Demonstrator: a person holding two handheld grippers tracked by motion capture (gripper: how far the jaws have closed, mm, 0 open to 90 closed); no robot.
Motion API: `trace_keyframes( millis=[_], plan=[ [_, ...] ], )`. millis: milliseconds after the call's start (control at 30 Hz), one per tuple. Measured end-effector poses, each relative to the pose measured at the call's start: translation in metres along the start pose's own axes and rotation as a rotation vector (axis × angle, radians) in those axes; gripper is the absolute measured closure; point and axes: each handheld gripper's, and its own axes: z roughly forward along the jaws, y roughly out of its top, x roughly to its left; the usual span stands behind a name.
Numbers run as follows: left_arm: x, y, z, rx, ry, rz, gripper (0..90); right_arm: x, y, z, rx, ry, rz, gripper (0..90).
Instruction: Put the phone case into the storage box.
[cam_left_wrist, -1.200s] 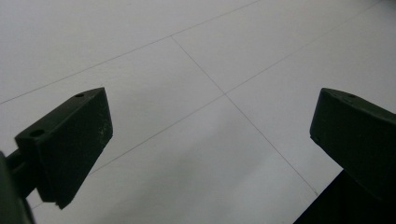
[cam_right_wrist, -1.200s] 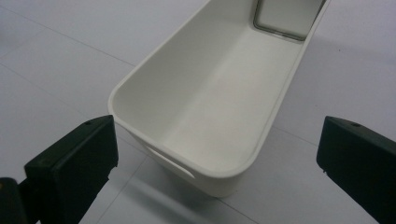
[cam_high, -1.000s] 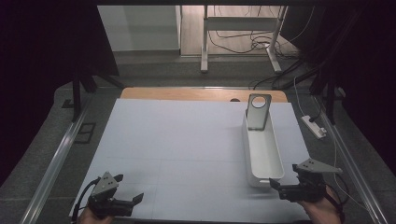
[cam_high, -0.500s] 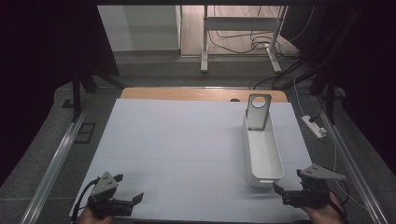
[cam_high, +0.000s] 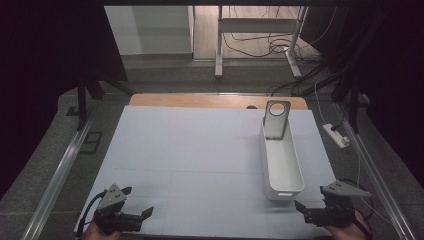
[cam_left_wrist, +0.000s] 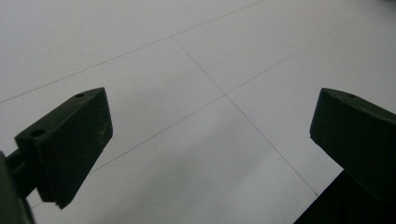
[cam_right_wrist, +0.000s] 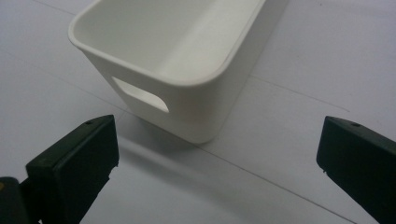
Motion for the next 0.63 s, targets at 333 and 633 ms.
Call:
trace_keyframes(
  millis=[333,633],
  plan=[
    [-0.0001,-0.0002,0.0000,-0.002,-0.001,-0.004,0.5,-0.0013,-0.0041,0.0036,0.038,-0.013,-0.003,0.0],
    [-0.0002,0.0004,0.0002,-0.004,-0.002,-0.002,0.5,-0.0024,-0.0043,0.0056,0.055,-0.015,0.001,0.0]
  ],
)
